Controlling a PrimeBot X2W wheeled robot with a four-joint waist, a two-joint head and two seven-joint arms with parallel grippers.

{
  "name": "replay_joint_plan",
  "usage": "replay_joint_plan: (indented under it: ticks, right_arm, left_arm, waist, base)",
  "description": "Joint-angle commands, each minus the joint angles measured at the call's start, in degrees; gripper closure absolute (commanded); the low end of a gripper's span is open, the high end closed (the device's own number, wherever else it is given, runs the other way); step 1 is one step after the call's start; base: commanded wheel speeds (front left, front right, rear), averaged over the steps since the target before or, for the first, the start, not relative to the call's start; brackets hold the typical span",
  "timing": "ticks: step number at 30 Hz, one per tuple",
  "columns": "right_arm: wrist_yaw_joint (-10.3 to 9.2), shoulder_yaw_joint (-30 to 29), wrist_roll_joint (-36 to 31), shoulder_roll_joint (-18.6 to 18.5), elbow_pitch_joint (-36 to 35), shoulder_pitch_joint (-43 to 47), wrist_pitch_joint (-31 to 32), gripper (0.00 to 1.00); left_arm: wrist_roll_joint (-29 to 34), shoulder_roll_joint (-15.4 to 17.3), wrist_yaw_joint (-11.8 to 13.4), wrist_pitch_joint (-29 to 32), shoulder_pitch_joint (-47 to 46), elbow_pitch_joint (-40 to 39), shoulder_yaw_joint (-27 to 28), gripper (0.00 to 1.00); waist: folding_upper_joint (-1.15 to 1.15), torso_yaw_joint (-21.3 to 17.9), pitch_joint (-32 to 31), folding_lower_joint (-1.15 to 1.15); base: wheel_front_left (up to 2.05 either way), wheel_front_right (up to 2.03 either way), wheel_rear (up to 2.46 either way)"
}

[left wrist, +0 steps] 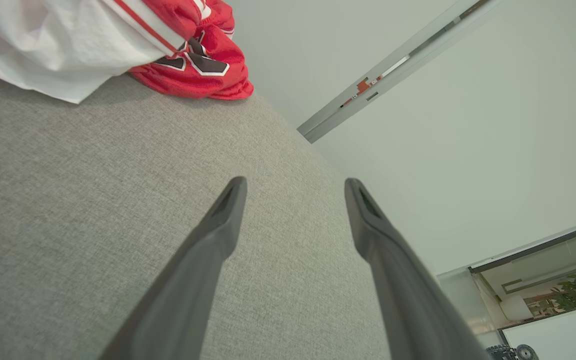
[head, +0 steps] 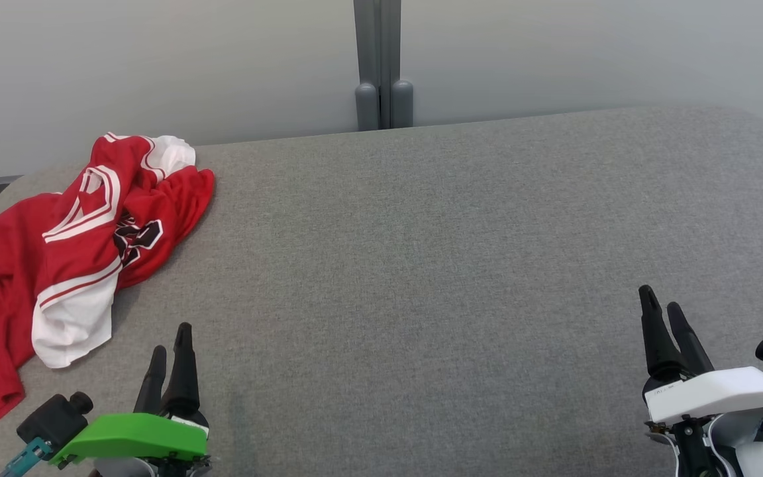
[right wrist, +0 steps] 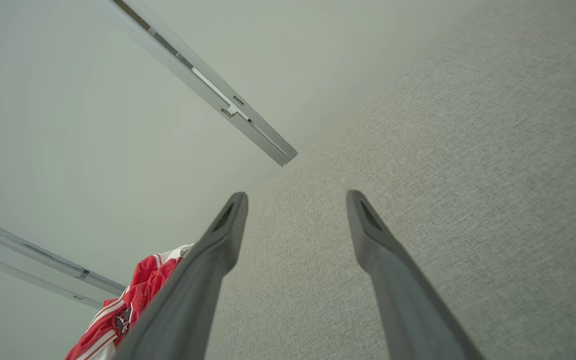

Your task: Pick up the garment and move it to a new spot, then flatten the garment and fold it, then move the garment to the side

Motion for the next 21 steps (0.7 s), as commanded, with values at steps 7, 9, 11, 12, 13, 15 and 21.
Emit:
replay_joint_plan:
  ticks: [7,9,11,12,13,15,21]
  right_arm:
    - [0.02,0.36,-7.36,-1.1,-1.59,0.22,-1.71,0.0]
    - [0.02,0.47,-8.91,-1.23,-1.73,0.35,-2.09,0.0]
    - [0.02,0.55,-10.41,-1.36,-1.89,0.44,-2.39,0.0]
    - [0.02,0.62,-11.27,-1.4,-1.96,0.48,-2.62,0.0]
    - [0.02,0.67,-11.94,-1.45,-2.02,0.5,-2.77,0.0]
    - [0.03,0.81,-13.43,-1.56,-2.13,0.51,-3.1,0.0]
    - [0.02,1.0,-17.75,-1.96,-2.37,0.42,-4.06,0.0]
  left_arm:
    - [7.9,0.43,0.06,-1.73,0.29,-1.61,-0.59,0.0]
    - [9.55,0.44,0.03,-2.1,0.4,-1.86,-0.76,0.0]
    - [11.22,0.45,-0.01,-2.42,0.65,-1.95,-0.89,0.0]
    - [12.1,0.45,-0.04,-2.59,0.78,-1.96,-0.99,0.0]
    - [12.73,0.46,-0.06,-2.76,0.85,-1.98,-1.05,0.0]
    - [14.25,0.47,-0.12,-3.12,1.05,-2.0,-1.19,0.0]
    - [18.52,0.49,-0.26,-4.09,1.47,-1.9,-1.65,0.0]
  waist:
    - [0.0,0.06,0.05,0.0]
    - [0.0,0.09,0.04,0.0]
    - [0.0,0.12,0.04,0.0]
    - [0.0,0.12,0.04,0.0]
    - [0.0,0.12,0.04,0.0]
    - [0.0,0.12,0.03,0.0]
    - [0.0,0.14,0.11,0.0]
  base:
    - [0.0,0.0,0.0]
    - [0.0,0.0,0.0]
    - [0.0,0.0,0.0]
    - [0.0,0.0,0.0]
    - [0.0,0.0,0.0]
    - [0.0,0.0,0.0]
    - [0.0,0.0,0.0]
